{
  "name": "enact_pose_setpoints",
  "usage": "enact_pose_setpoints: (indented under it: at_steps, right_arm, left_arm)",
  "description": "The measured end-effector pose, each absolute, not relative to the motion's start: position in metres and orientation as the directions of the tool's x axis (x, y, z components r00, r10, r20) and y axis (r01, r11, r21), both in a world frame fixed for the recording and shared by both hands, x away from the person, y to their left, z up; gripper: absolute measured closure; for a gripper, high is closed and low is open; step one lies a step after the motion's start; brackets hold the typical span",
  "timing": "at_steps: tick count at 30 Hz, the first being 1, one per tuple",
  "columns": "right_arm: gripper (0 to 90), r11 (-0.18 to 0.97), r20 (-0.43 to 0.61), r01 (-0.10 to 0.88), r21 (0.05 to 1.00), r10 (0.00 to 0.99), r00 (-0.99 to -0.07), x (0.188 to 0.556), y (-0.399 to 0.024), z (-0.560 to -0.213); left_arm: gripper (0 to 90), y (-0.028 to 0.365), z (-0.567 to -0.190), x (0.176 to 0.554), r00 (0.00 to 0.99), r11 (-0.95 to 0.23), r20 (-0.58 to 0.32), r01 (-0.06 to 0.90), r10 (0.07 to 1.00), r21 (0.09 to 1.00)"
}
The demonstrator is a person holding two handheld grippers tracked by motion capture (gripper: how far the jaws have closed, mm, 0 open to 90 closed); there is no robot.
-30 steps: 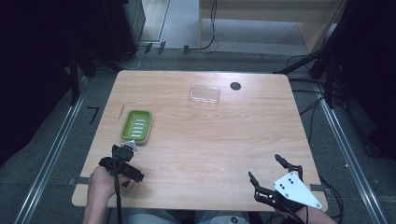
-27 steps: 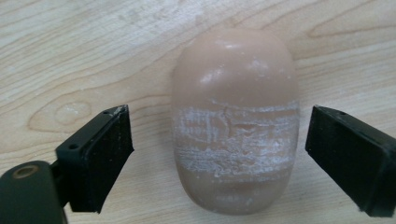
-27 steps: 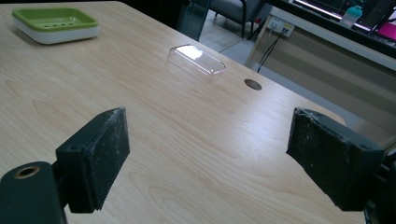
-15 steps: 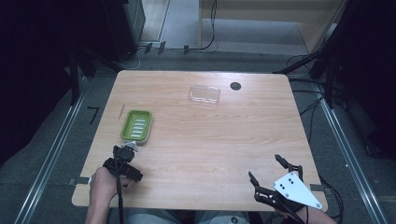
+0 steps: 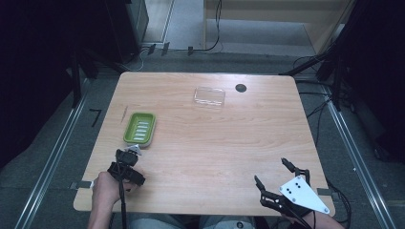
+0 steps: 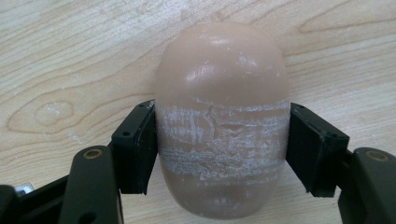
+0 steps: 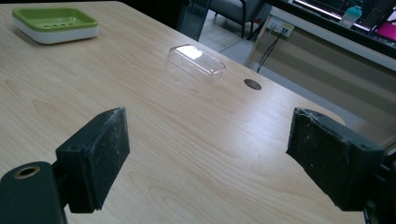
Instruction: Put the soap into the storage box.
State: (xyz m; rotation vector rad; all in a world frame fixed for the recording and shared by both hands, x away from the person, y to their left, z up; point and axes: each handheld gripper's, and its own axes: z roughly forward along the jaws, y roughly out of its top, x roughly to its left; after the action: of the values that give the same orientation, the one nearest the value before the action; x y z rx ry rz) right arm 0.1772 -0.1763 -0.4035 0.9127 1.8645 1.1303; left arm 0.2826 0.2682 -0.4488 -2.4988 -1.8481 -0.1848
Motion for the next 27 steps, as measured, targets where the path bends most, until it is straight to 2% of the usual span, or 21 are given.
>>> enact_pose_setpoints:
  at_steps: [27]
  right_arm:
    - [13.3, 0.355, -0.24, 0.185, 0.916, 0.858, -0.454, 0.177, -0.177, -0.403]
  left_arm:
    - [33.9, 0.267, -0.428, 0.285, 0.34, -0.346, 0.098, 0.936, 0.935, 0.06]
